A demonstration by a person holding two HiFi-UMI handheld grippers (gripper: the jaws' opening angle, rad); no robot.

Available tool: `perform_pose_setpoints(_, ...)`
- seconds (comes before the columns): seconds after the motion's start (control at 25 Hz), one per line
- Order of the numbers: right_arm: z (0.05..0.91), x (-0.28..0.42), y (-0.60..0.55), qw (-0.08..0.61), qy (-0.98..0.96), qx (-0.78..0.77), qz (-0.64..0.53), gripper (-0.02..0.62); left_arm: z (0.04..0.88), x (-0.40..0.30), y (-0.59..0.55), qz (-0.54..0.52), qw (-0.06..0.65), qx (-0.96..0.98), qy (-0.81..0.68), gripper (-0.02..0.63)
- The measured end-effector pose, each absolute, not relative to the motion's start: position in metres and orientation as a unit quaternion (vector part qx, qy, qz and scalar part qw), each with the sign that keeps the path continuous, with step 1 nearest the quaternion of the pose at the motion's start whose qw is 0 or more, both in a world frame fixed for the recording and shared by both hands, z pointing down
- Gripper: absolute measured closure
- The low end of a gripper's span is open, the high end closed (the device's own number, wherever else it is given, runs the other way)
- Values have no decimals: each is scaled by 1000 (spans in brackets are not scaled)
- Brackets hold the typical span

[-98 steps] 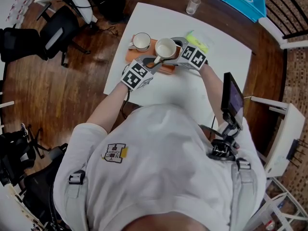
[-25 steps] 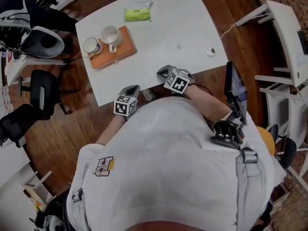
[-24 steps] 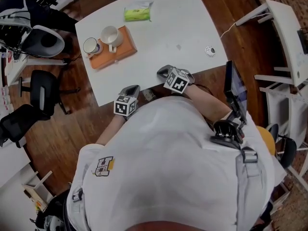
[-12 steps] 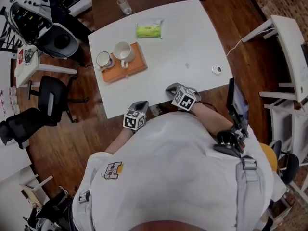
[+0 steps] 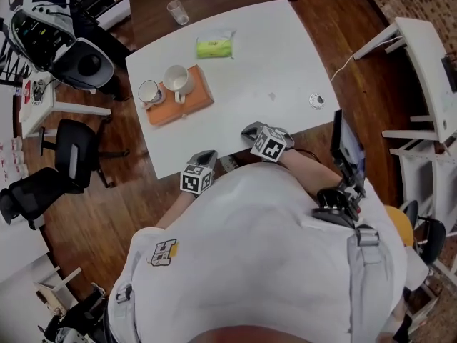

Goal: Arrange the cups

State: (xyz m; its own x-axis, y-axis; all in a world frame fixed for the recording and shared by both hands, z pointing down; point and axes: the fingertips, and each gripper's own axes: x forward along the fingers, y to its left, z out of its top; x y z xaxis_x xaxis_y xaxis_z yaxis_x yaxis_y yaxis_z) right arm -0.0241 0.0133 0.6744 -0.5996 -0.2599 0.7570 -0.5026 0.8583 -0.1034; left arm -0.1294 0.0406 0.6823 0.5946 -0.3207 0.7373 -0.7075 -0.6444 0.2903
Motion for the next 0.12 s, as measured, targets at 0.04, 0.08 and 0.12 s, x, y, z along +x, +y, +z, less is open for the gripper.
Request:
perform_pose_setpoints(0.04,674,-25,11,392,-881,215,153,595,682,-130,39,331,291,844,-307,606)
perform_pose_setpoints(0.08,674,-25,10,392,-882,213,151,595,682,-130,38,329,291,843,-310,606)
perform_pose_setpoints(0.12,674,-26,8,392,-883,211,149,595,681,-130,36,328,290,843,-313,606)
